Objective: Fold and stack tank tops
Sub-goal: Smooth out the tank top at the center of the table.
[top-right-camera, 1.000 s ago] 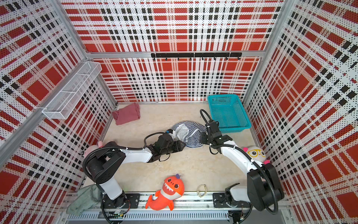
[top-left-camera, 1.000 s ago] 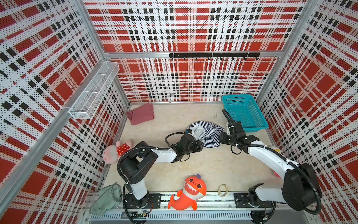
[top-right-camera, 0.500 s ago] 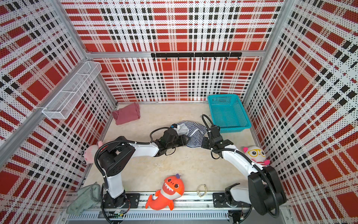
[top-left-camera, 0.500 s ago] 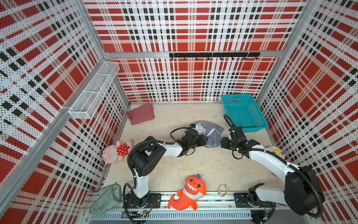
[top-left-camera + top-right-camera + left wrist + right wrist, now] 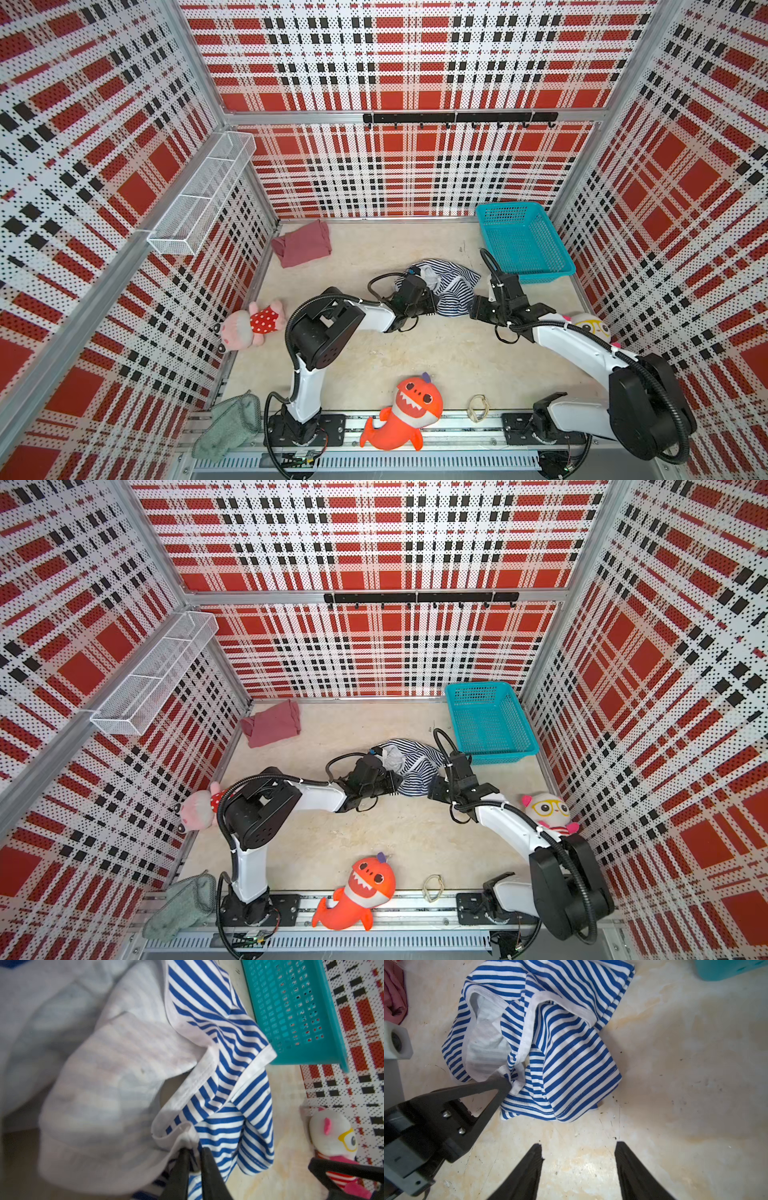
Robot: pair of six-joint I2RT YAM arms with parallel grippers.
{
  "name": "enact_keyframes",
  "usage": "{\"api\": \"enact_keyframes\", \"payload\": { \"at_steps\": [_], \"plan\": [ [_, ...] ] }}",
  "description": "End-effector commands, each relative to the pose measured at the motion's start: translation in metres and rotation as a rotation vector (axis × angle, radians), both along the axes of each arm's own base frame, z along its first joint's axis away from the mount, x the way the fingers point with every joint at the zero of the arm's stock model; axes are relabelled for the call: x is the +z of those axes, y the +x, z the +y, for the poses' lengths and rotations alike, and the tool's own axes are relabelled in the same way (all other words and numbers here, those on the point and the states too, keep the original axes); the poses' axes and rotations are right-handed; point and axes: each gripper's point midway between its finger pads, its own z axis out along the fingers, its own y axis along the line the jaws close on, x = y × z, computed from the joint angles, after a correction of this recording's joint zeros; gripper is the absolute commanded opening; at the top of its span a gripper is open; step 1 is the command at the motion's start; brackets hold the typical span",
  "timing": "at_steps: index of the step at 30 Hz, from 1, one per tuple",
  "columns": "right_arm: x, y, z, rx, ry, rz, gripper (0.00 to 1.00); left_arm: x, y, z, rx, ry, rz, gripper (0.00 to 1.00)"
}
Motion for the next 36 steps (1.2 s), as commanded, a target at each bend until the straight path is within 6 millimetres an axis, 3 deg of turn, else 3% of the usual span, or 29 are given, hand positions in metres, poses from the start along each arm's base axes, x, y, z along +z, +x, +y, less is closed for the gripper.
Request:
{"api": "enact_keyframes", "payload": {
  "at_steps": [1, 3, 8, 12, 14, 19, 23, 27, 29, 32, 34, 36],
  "plan": [
    [-0.001, 0.009, 0.019, 0.016, 0.062, -0.017, 0.60, 0.018, 0.011, 0.010, 0.023, 0.008, -0.040, 0.06],
    [-0.010, 0.014, 0.026, 0.023, 0.068, -0.006, 0.59, 0.030, 0.018, 0.021, 0.046, 0.016, -0.062, 0.00],
    [-0.029, 0.031, 0.040, 0.029, 0.088, 0.012, 0.51, 0.066, 0.029, 0.046, 0.090, 0.043, -0.129, 0.00],
    [-0.021, 0.039, 0.036, 0.014, 0.052, -0.003, 0.08, 0.097, 0.039, 0.069, 0.122, 0.081, -0.186, 0.00],
    [-0.006, 0.039, 0.027, 0.003, 0.004, -0.033, 0.00, 0.116, 0.046, 0.083, 0.142, 0.095, -0.219, 0.00],
    [0.045, 0.037, 0.001, 0.043, -0.181, -0.102, 0.00, 0.181, 0.065, 0.130, 0.228, 0.131, -0.339, 0.00],
    [0.093, 0.035, -0.013, 0.080, -0.276, -0.165, 0.00, 0.257, 0.073, 0.182, 0.351, 0.135, -0.482, 0.00],
    [0.141, 0.037, -0.019, 0.106, -0.329, -0.251, 0.00, 0.330, 0.065, 0.230, 0.449, 0.157, -0.608, 0.00],
    [0.164, 0.039, -0.021, 0.112, -0.343, -0.300, 0.00, 0.355, 0.059, 0.247, 0.475, 0.181, -0.645, 0.00],
    [0.189, 0.043, -0.025, 0.103, -0.373, -0.362, 0.00, 0.378, 0.052, 0.268, 0.490, 0.229, -0.675, 0.00],
    [0.195, 0.044, -0.024, 0.112, -0.372, -0.384, 0.00, 0.378, 0.050, 0.282, 0.497, 0.249, -0.666, 0.00],
    [0.188, 0.043, -0.021, 0.128, -0.366, -0.378, 0.00, 0.367, 0.050, 0.290, 0.483, 0.238, -0.636, 0.00]
  ]
}}
